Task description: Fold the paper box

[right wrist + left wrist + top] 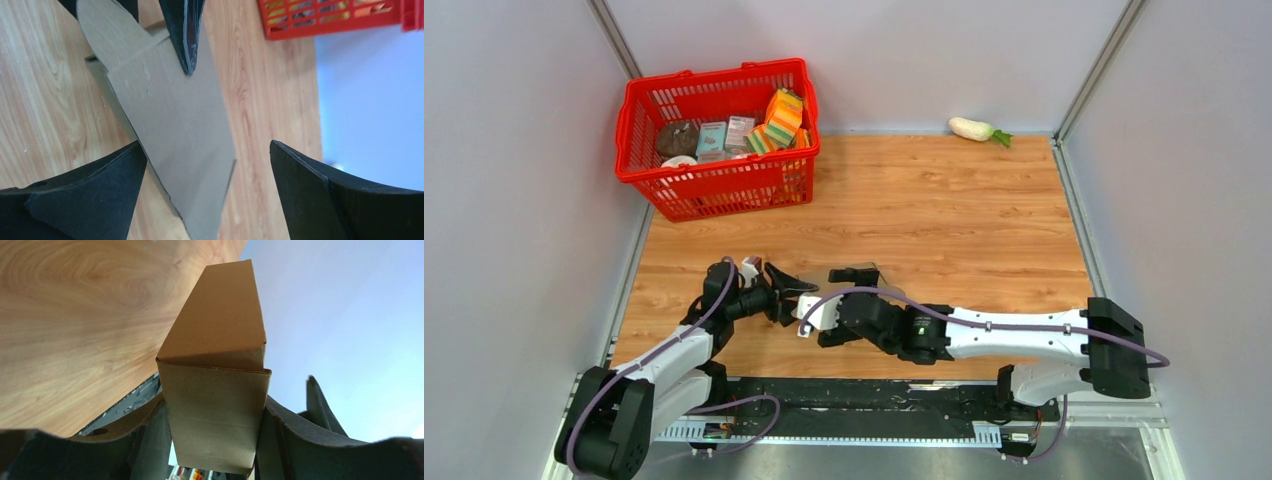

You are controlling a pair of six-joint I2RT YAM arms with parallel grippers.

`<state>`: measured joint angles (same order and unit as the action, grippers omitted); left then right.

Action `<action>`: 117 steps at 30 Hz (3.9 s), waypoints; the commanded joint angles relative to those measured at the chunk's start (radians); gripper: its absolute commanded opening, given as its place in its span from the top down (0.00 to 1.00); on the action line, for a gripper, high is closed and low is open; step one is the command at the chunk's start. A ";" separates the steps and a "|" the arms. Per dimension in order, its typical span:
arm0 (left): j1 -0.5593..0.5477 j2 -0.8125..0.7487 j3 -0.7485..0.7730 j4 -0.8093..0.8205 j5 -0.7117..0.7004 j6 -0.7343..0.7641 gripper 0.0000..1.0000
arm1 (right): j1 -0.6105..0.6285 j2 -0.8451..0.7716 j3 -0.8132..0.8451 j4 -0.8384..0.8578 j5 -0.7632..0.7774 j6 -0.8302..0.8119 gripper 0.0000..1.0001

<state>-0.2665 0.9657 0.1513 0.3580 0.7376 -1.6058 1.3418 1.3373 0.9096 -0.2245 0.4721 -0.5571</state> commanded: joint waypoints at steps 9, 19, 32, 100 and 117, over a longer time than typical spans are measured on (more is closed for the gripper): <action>0.021 -0.039 0.033 -0.105 0.045 -0.014 0.66 | 0.112 0.103 0.037 0.097 0.057 -0.090 0.03; 0.021 -0.133 0.041 -0.169 0.054 -0.031 0.65 | 0.119 0.209 -0.035 0.413 0.178 -0.205 0.08; 0.021 -0.243 0.063 -0.275 0.022 0.059 0.29 | 0.134 0.198 -0.126 0.591 0.309 -0.262 0.54; -0.342 0.030 0.567 -0.781 -0.500 1.252 0.35 | -0.438 -0.274 0.066 -0.693 -0.313 0.964 0.17; -0.349 0.188 0.648 -0.766 -0.340 1.205 0.44 | -0.458 -0.251 -0.035 -0.526 -0.349 1.017 0.67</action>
<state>-0.6102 1.1694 0.7467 -0.4236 0.3347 -0.3870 0.8867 1.0946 0.8845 -0.8330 0.1379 0.4290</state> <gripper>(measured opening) 0.579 0.378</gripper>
